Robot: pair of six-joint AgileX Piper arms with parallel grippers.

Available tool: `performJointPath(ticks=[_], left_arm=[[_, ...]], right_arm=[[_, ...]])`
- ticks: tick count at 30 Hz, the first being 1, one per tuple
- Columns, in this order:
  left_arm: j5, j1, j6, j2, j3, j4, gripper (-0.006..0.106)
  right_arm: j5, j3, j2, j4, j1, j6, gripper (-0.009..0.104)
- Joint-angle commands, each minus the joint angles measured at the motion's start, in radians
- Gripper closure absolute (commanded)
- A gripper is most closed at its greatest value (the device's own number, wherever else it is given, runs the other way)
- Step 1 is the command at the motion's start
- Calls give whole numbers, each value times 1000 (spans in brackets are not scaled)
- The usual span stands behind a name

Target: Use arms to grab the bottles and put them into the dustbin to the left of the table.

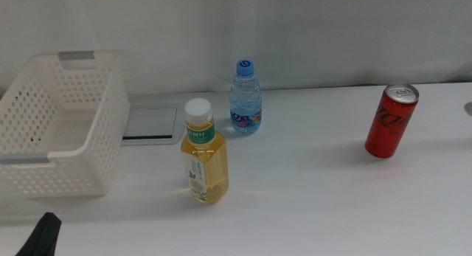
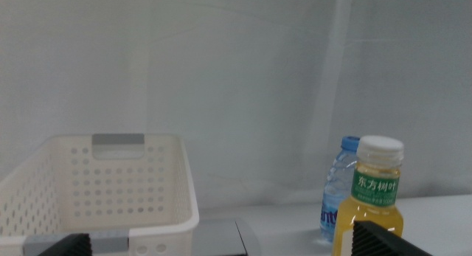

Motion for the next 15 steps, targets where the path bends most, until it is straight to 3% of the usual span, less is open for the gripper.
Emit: performJointPath(ticks=[1, 15], left_arm=[[4, -9, -15, -5, -18, -9, 9], [26, -9, -12, 233, -263, 1, 9]], right_arm=[[-7, 38, -31, -7, -5, -7, -8], [-12, 38, -31, -7, -5, -7, -8]])
